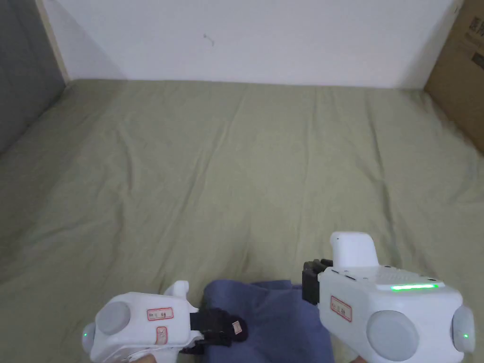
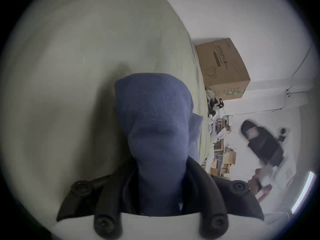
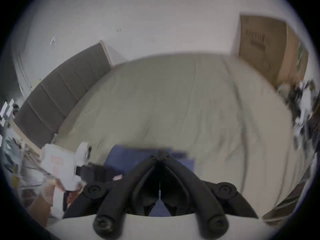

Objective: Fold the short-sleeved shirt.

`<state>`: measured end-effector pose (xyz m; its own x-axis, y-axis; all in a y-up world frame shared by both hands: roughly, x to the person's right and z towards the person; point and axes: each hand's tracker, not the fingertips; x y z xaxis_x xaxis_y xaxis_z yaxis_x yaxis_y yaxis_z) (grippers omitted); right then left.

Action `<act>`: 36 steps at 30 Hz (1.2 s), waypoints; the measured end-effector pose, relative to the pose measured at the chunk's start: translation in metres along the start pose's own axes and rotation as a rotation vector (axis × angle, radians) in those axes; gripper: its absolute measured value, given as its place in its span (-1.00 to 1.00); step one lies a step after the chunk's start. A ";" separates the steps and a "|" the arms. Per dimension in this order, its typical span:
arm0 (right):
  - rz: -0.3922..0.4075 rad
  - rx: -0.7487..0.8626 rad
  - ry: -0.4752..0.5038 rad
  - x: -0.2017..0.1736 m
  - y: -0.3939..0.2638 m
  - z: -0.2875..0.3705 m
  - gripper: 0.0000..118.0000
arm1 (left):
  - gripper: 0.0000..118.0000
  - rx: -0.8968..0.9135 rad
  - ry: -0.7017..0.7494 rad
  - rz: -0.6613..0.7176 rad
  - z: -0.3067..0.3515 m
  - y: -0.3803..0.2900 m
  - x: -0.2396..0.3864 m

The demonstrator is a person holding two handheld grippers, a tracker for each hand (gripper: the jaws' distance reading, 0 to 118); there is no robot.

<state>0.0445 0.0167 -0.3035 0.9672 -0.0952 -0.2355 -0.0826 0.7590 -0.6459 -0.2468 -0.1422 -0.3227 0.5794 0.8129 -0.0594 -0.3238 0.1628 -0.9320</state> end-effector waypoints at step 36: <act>0.069 0.420 -0.066 -0.132 0.018 0.026 -0.98 | 0.88 0.221 1.104 -0.304 0.271 0.036 -0.064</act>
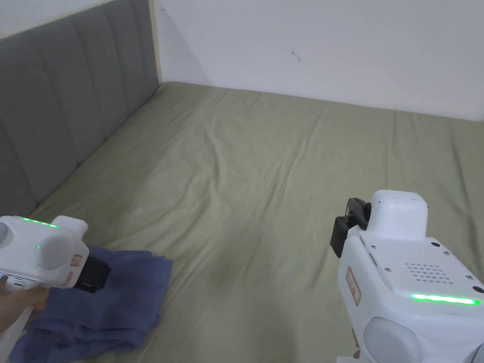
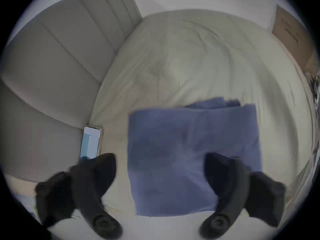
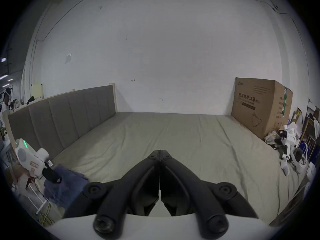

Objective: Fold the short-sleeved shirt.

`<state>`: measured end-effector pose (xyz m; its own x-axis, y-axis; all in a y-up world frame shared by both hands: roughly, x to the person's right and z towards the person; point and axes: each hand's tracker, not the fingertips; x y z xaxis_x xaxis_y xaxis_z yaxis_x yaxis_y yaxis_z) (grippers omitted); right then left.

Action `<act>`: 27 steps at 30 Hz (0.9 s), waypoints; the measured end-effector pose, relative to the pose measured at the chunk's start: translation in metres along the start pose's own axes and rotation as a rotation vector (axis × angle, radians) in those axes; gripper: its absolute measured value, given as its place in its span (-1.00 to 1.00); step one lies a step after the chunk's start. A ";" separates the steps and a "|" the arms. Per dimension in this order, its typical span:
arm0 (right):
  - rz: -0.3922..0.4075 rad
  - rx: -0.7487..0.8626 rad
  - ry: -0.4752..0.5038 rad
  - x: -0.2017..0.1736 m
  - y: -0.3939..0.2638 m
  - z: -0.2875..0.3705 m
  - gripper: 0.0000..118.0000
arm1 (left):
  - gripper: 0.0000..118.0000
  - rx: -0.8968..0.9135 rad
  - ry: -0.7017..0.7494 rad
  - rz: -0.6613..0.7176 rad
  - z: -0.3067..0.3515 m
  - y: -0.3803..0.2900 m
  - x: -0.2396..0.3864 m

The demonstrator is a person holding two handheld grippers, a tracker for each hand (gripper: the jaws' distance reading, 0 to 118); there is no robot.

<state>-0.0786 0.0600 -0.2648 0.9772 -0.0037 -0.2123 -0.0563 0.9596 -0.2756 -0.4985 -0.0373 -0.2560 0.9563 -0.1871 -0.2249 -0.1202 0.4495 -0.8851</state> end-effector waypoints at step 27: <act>-0.048 0.059 -0.038 0.098 0.054 0.065 -0.98 | -1.00 0.756 -0.088 0.071 0.266 -0.010 0.225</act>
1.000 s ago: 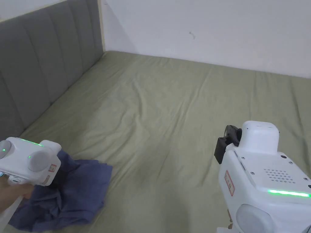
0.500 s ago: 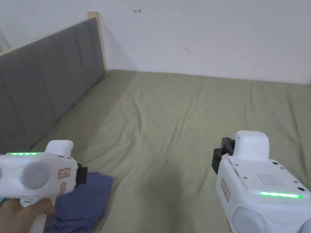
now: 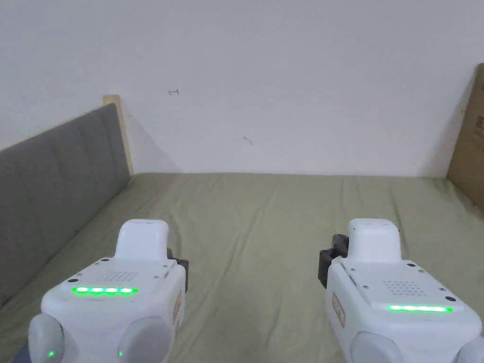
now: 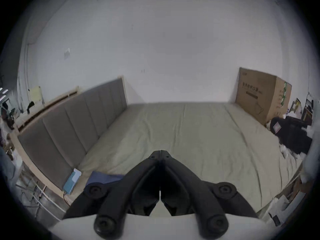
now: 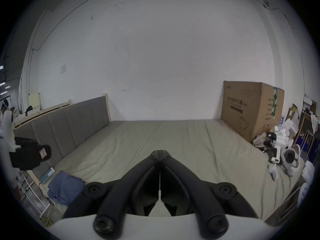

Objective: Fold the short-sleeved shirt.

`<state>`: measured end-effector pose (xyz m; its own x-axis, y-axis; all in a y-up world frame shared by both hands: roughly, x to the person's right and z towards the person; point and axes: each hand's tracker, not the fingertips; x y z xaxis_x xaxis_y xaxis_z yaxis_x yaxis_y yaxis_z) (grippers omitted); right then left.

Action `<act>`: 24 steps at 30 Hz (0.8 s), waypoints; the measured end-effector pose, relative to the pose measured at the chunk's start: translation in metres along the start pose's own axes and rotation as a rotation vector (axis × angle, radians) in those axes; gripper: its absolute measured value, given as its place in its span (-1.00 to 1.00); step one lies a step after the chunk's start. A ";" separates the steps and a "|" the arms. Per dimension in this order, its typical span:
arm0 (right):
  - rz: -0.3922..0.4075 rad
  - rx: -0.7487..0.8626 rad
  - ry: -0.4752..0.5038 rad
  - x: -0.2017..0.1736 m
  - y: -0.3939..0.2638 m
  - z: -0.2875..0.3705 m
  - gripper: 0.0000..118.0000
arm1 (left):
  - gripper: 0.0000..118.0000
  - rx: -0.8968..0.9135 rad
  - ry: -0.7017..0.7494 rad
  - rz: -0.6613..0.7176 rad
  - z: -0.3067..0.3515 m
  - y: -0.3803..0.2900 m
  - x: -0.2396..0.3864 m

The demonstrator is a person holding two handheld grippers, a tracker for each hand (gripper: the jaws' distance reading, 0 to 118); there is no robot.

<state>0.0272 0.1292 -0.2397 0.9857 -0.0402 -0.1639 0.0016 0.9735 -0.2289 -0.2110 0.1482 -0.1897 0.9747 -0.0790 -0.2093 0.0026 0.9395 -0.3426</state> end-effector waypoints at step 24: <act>0.009 0.121 -0.080 0.037 0.046 0.053 -0.68 | 0.15 0.252 -0.084 -0.035 0.050 0.044 0.060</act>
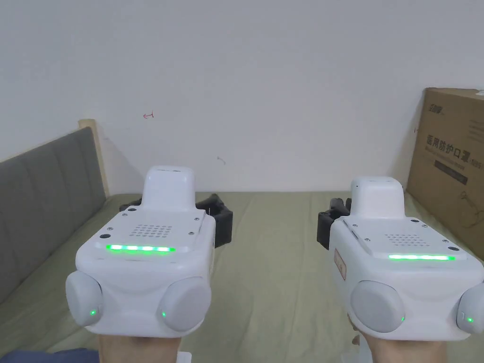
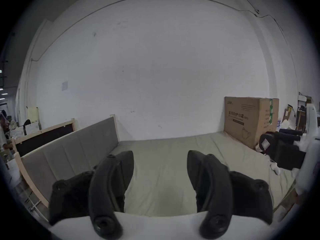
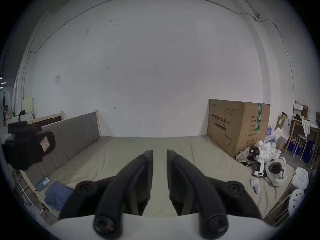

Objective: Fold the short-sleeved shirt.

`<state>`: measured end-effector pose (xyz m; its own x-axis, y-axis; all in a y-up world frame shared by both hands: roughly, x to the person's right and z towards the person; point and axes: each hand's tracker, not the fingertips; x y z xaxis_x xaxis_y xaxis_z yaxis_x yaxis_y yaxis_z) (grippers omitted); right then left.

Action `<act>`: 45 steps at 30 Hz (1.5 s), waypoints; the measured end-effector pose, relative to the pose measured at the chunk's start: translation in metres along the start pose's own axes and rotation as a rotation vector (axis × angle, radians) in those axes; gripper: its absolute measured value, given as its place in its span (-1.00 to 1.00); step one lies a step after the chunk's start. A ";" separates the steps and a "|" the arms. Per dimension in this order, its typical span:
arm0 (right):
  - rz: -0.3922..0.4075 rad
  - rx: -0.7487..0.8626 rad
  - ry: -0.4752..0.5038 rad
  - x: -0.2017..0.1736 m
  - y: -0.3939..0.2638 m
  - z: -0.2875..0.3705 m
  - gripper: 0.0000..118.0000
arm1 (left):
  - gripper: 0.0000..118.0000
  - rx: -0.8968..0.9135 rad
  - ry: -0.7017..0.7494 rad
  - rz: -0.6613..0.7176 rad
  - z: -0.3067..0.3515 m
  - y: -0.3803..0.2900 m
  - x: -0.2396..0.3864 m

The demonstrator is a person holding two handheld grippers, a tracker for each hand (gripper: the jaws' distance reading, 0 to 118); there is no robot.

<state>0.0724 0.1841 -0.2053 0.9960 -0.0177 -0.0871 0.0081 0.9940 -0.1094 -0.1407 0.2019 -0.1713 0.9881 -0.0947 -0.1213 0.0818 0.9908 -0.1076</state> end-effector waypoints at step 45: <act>0.012 0.010 -0.015 0.012 -0.022 -0.006 0.50 | 0.98 -0.004 0.027 0.048 0.000 -0.019 -0.013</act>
<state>0.0838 0.1611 -0.2101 0.9973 -0.0041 -0.0734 -0.0032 0.9952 -0.0982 -0.1547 0.1844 -0.1683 0.9869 -0.0502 -0.1531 0.0342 0.9939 -0.1051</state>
